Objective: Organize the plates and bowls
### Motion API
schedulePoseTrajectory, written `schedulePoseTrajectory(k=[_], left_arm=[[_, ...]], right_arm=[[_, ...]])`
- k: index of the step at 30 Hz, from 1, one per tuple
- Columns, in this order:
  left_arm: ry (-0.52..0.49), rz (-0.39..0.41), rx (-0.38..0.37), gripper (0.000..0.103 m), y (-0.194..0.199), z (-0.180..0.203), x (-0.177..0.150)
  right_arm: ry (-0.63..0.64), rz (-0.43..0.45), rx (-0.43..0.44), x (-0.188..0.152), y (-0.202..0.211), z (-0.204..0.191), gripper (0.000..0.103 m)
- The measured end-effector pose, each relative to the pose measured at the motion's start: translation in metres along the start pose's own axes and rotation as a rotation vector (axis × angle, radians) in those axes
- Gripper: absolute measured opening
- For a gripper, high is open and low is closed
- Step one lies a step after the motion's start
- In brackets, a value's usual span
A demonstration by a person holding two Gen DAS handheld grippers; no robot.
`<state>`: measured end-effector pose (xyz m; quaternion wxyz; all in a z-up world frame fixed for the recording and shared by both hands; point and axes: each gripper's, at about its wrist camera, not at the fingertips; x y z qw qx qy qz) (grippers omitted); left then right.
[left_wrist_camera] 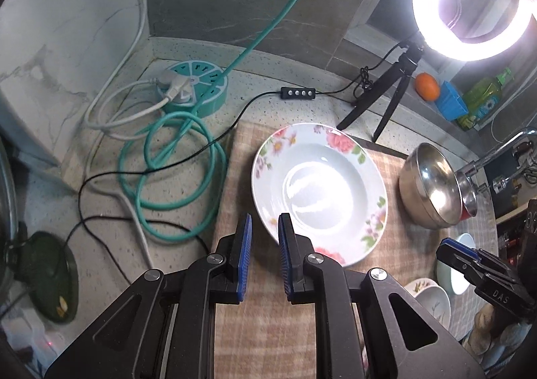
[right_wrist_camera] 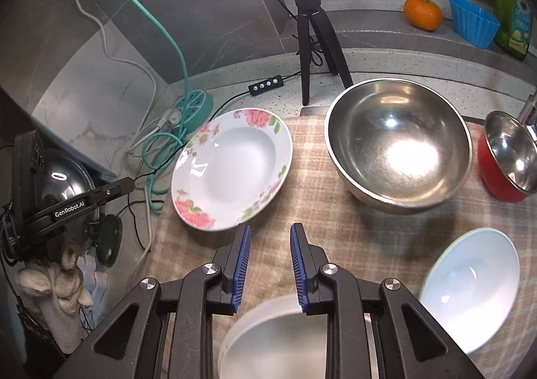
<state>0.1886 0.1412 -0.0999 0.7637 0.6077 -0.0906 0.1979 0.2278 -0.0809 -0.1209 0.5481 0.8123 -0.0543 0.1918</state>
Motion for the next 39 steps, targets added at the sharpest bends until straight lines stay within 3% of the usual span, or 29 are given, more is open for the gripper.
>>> schedulePoseTrajectory(k=[18,39], left_arm=[[-0.053,-0.090,-0.043,0.015,-0.073,-0.013,0.067],[-0.078,-0.151,-0.067,0.015,-0.102,-0.008,0.073]], right_arm=[[-0.075,-0.085,-0.014,0.042,-0.072,0.004,0.022],[-0.059,-0.148,-0.019,0.049,-0.094,-0.001,0.020]])
Point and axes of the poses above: each gripper's, at about its wrist camera, not at the fingertips, and y roughly against the way its jaws point, z to its right, x to its top, and after that the axes turned 4 degrees about -z, right-handed
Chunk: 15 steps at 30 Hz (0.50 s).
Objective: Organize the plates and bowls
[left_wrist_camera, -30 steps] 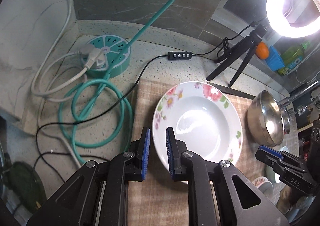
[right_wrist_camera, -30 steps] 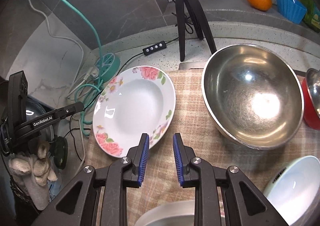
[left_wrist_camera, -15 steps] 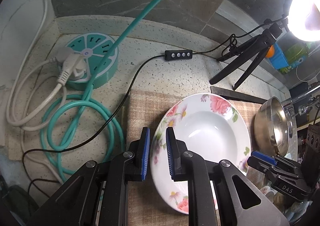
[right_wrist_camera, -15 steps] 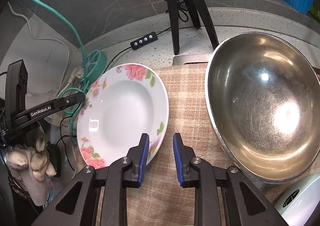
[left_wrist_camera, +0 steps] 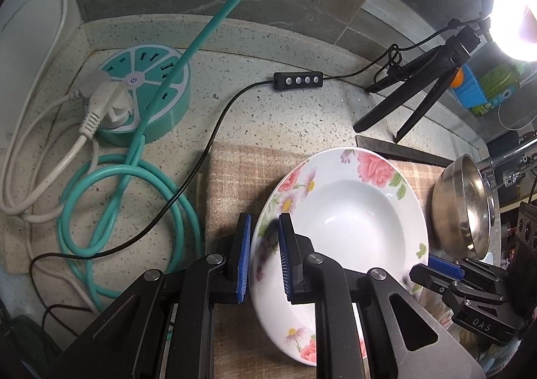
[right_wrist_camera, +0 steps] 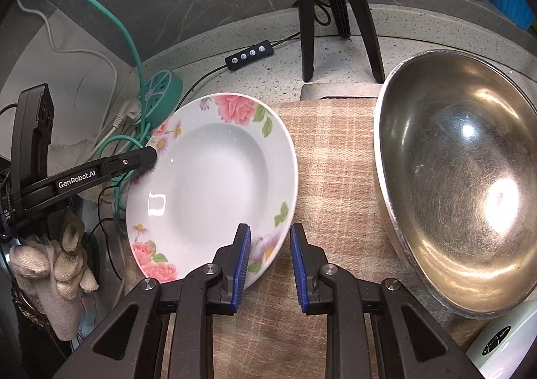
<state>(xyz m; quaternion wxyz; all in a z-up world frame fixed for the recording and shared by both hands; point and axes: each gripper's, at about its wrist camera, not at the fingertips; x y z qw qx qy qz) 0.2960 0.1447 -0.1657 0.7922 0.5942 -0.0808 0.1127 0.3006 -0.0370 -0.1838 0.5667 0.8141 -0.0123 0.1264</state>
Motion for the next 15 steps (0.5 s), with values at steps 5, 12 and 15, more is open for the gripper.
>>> schedulePoseTrajectory(k=[5,12,15], left_arm=[[-0.003,0.006,0.000,0.013,0.0011,0.0002,-0.0001],[-0.003,0.005,0.005,0.013,0.0012,0.0007,0.0002],[-0.006,0.010,0.015,0.013,0.0020,0.0024,-0.0001]], right_arm=[[-0.005,-0.003,-0.007,0.0009,-0.0036,-0.0012,0.016],[-0.007,-0.001,-0.014,0.0009,-0.0044,-0.0025,0.016],[-0.011,0.000,-0.018,0.0004,-0.0043,-0.0027,0.016]])
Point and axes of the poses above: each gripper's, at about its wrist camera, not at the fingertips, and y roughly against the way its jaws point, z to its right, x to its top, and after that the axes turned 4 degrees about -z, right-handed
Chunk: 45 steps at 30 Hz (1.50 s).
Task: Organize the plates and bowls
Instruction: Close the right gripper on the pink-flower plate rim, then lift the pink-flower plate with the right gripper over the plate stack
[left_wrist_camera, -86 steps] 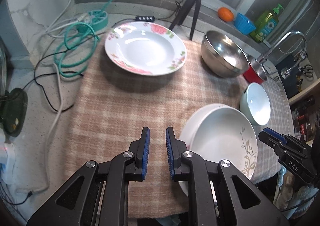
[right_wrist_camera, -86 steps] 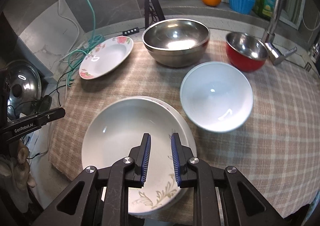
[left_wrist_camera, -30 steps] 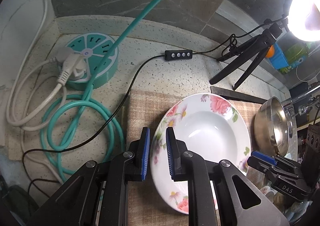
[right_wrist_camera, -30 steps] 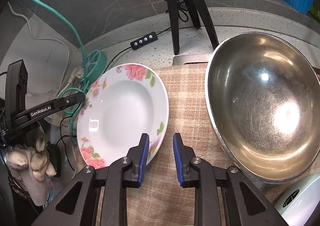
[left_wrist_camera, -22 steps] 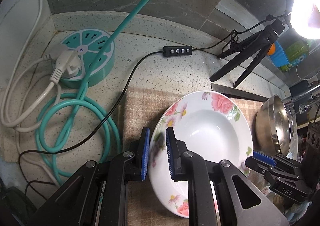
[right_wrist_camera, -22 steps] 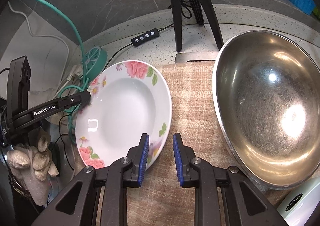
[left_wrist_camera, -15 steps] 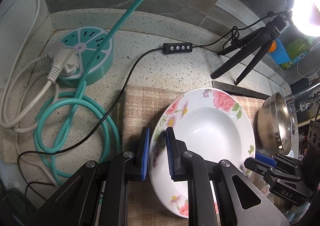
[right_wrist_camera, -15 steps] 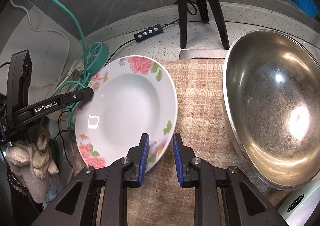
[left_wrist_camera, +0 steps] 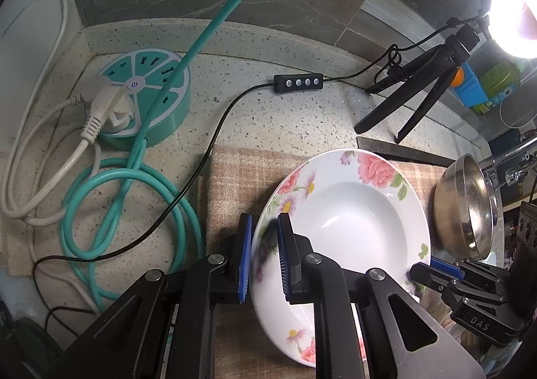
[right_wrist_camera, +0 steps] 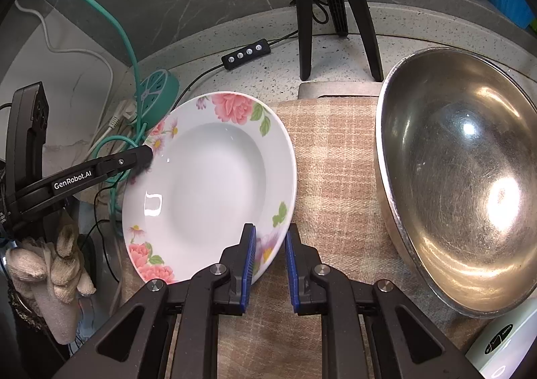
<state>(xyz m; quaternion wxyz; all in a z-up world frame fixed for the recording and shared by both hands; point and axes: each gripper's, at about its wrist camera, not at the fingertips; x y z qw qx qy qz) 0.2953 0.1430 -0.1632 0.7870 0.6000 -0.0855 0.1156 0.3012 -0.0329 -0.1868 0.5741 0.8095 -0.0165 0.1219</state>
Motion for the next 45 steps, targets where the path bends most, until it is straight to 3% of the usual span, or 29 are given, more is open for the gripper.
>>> schedulePoseTrajectory(k=[26,45], left_arm=[[0.050,0.046,-0.004,0.013,0.039,-0.001,-0.026],[0.010,0.099,-0.022,0.013,0.083,0.043,-0.068]], right_arm=[[-0.003,0.013,0.048,-0.020,0.028,-0.009,0.014],[-0.004,0.055,0.084,-0.067,0.084,0.009,0.014]])
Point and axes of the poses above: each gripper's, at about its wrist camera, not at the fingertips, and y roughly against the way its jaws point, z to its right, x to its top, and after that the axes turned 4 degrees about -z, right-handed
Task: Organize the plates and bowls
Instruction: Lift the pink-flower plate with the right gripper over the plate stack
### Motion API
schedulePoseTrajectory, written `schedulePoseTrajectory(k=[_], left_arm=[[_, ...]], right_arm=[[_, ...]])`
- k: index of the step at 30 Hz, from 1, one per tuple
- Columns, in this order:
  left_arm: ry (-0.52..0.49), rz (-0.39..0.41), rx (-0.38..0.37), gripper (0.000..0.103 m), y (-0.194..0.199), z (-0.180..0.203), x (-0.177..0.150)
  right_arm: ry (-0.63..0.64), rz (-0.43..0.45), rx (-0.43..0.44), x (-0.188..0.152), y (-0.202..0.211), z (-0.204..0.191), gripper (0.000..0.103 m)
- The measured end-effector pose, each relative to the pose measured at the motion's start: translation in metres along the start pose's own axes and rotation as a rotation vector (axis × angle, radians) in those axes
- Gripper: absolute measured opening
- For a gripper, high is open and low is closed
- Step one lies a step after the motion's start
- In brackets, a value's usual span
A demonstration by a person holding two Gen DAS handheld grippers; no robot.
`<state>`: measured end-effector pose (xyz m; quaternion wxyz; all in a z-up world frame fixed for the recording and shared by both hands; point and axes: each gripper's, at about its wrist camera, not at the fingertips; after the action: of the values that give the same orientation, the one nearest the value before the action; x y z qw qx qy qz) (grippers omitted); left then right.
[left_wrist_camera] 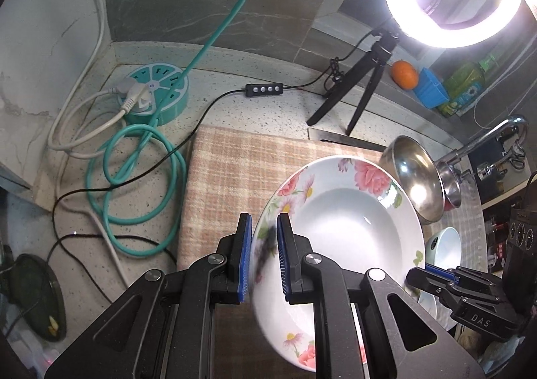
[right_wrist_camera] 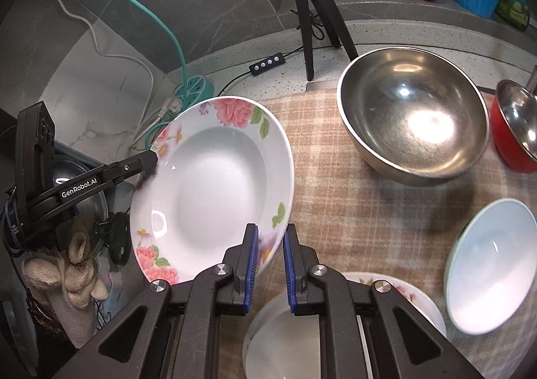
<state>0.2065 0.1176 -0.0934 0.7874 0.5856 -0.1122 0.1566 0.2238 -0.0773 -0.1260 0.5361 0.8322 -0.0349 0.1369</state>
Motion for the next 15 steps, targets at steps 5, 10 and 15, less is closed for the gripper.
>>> schedulePoseTrajectory(k=[5,10,15], left_arm=[[-0.014,0.010,-0.020,0.013,0.012,0.017,-0.015],[-0.034,0.008,-0.031,0.013,0.018,0.035,-0.032],[-0.044,-0.018,-0.062,0.013,0.016,0.051,-0.052]], right_arm=[[-0.007,0.009,0.002,-0.015,0.015,0.006,0.014],[-0.022,0.017,0.000,-0.036,0.032,0.019,0.014],[-0.043,0.017,-0.010,-0.059,0.046,0.035,0.014]])
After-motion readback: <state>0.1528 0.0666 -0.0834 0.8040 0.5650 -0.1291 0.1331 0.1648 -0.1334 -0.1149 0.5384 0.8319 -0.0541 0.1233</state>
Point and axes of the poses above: each gripper's, at about its wrist camera, not at the fingertips, and y roughly against the way its jaws point, z to its right, x to its top, and after that the axes turned 4 degrees about -z, right-handed
